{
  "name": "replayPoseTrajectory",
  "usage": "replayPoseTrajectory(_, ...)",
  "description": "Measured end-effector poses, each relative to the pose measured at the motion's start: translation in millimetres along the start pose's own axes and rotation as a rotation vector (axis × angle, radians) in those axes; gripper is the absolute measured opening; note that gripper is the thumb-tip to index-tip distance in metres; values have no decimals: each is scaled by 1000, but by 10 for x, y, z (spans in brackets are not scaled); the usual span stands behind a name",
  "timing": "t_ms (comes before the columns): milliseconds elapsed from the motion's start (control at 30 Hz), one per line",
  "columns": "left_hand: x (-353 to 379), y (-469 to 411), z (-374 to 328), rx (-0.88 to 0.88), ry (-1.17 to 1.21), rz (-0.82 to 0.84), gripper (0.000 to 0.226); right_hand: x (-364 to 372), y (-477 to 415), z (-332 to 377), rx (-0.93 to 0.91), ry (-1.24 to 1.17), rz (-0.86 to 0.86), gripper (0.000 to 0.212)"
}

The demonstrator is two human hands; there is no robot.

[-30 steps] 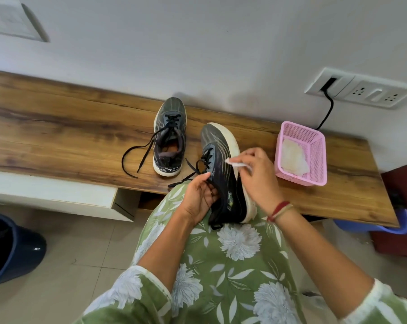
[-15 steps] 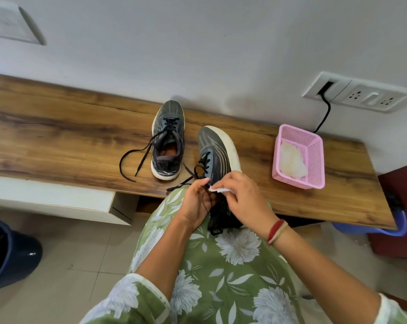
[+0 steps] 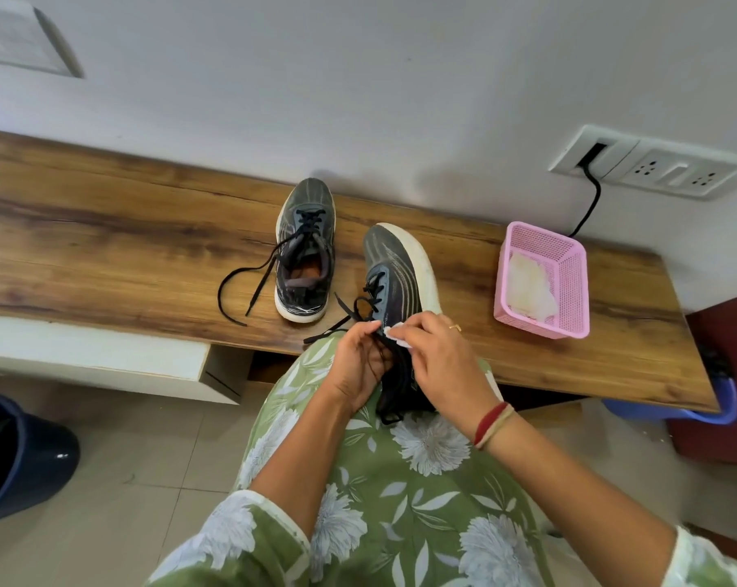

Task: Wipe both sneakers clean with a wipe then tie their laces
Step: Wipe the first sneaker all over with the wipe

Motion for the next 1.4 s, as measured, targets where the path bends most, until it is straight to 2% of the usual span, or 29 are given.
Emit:
replayPoseTrajectory(133, 9, 17, -20, 6, -1, 9, 25, -67, -123, 72, -103, 56, 12, 27)
replayPoseTrajectory(267, 45, 43, -26, 14, -2, 16, 29, -26, -431, 69, -81, 147, -2, 24)
replayPoseTrajectory(467, 46, 52, -69, 36, 3, 29, 57, -16, -162, 106, -133, 75, 5, 23)
replayPoseTrajectory(600, 36, 32, -80, 82, 2, 33, 65, 100, 125, 212, -256, 118, 113, 23)
replayPoseTrajectory(633, 34, 37, -78, 82, 3, 39, 62, 71, 142, 193, -228, 69, 108, 24)
replayPoseTrajectory(733, 37, 65, -90, 75, -12, 43, 61, -161, -64, 16, 27, -111, -33, 28)
replayPoseTrajectory(767, 28, 65, -89, 68, -21, 29, 66, -209, -175, -26, 85, -113, -71, 28)
replayPoseTrajectory(833, 37, 58, -80, 57, -25, 25, 70, -166, -367, -38, 103, -48, -43, 26)
replayPoseTrajectory(933, 61, 64, -69, 55, -51, 43, 67, 20, -374, 54, 14, 67, 30, 26)
replayPoseTrajectory(1033, 46, 68, -68, 58, -35, 51, 64, 42, -194, 115, -106, 58, 24, 24)
replayPoseTrajectory(1133, 56, 62, -74, 56, -26, 56, 61, 22, -99, 144, -236, 72, 95, 25)
replayPoseTrajectory(1300, 62, 58, -69, 53, -48, 37, 71, -60, -324, -31, -161, 76, -1, 27)
replayPoseTrajectory(1400, 18, 53, -64, 48, -5, 17, 74, -16, -235, 39, -275, 52, 93, 26)
Point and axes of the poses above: each hand's wrist, its own y-axis away from the middle knuckle, its own x-axis out of the palm, z = x × y, the point moved 6 cm from there along -y, towards the middle knuckle, and after that the axes turned 7 degrees about x, right-handed, at the moved point
